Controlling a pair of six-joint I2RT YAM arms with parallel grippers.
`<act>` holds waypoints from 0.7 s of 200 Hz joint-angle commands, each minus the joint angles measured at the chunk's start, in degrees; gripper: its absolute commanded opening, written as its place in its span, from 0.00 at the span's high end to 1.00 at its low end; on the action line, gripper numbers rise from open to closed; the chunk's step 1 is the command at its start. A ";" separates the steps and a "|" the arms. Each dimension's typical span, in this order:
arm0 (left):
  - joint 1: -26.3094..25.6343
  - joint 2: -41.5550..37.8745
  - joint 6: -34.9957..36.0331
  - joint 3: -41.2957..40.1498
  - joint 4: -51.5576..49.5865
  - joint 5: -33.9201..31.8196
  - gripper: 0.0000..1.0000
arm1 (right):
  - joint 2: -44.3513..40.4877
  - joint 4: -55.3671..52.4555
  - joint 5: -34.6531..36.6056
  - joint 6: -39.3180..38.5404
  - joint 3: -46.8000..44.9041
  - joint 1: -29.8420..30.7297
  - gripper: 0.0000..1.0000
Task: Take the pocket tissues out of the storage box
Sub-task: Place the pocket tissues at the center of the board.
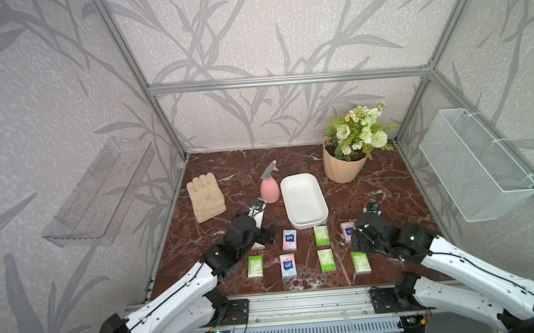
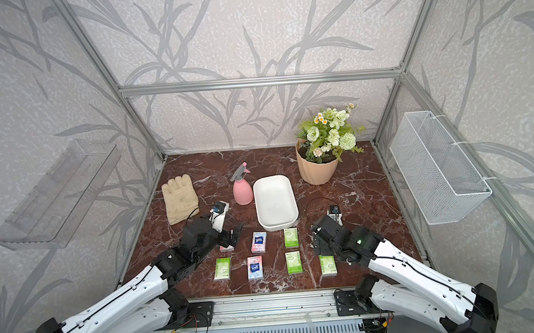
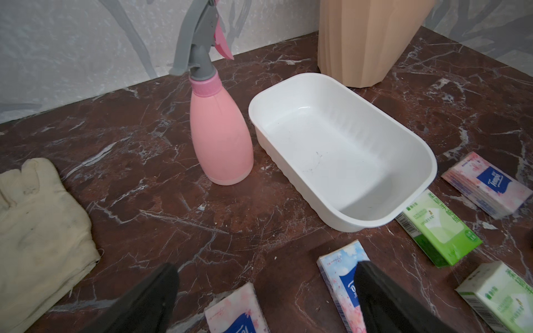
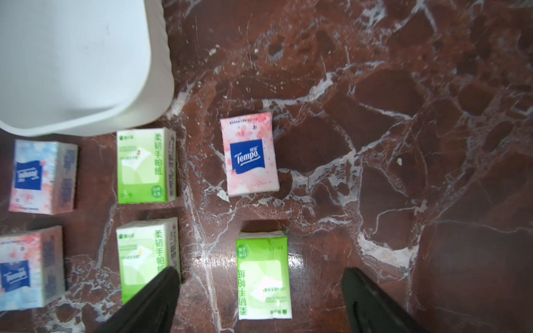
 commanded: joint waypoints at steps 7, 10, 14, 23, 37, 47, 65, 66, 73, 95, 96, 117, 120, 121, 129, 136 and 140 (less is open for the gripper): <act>0.33 -1.06 -5.47 1.94 -1.55 -8.99 0.00 | 2.16 -3.96 2.44 -6.64 6.71 -4.44 0.06; 0.33 -1.04 -5.74 2.03 -1.54 -9.77 0.00 | 2.51 -3.81 2.20 -7.46 7.29 -5.12 0.06; 0.41 -0.94 -5.95 2.19 -1.58 -10.70 0.00 | 2.93 -3.62 2.01 -8.54 8.05 -6.22 0.05; 0.58 -0.71 -6.87 2.51 -1.62 -12.91 0.00 | 3.75 -2.87 1.39 -10.83 9.36 -8.74 0.04; 1.47 0.07 -8.03 2.99 -1.52 -16.36 0.00 | 4.59 0.19 -0.49 -15.20 9.99 -13.65 0.01; 2.71 0.86 -8.43 3.48 -1.44 -17.31 0.00 | 4.82 3.06 -1.96 -17.88 9.69 -17.57 0.01; 6.64 2.82 -8.78 4.34 -0.82 -17.07 0.00 | 5.17 9.53 -5.78 -22.08 7.94 -25.40 0.01; 6.91 2.94 -8.88 4.38 -0.82 -17.08 0.00 | 5.17 9.87 -5.94 -22.30 7.78 -25.92 0.01; 8.92 3.65 -9.45 4.80 -0.74 -16.80 0.00 | 5.26 12.63 -6.97 -23.60 6.79 -28.70 0.01; 15.18 5.45 -9.93 5.29 1.11 -16.45 0.00 | 4.74 23.82 -6.55 -27.56 1.58 -34.96 0.01; 15.45 5.53 -9.93 5.30 1.25 -16.42 0.00 | 4.70 24.44 -6.50 -27.77 1.30 -35.14 0.01; 20.68 6.78 -9.61 5.11 3.41 -16.57 0.00 | 4.86 36.94 -4.42 -31.12 -5.08 -37.73 0.01; 21.39 6.95 -9.47 5.09 3.59 -16.58 0.00 | 5.08 38.61 -4.29 -31.53 -5.91 -38.10 0.01; 21.62 6.98 -9.39 5.06 3.71 -16.58 0.00 | 5.13 39.18 -4.28 -31.69 -6.18 -38.20 0.01; 23.30 7.48 -9.05 4.98 4.37 -16.94 0.00 | 5.94 43.28 -4.02 -32.25 -7.93 -39.11 0.01; 24.57 7.92 -8.75 4.94 4.83 -17.48 0.00 | 6.86 46.87 -3.99 -32.71 -9.34 -39.96 0.01; 25.33 8.25 -8.45 4.86 5.31 -17.83 0.00 | 7.68 48.89 -4.04 -33.14 -10.06 -40.41 0.01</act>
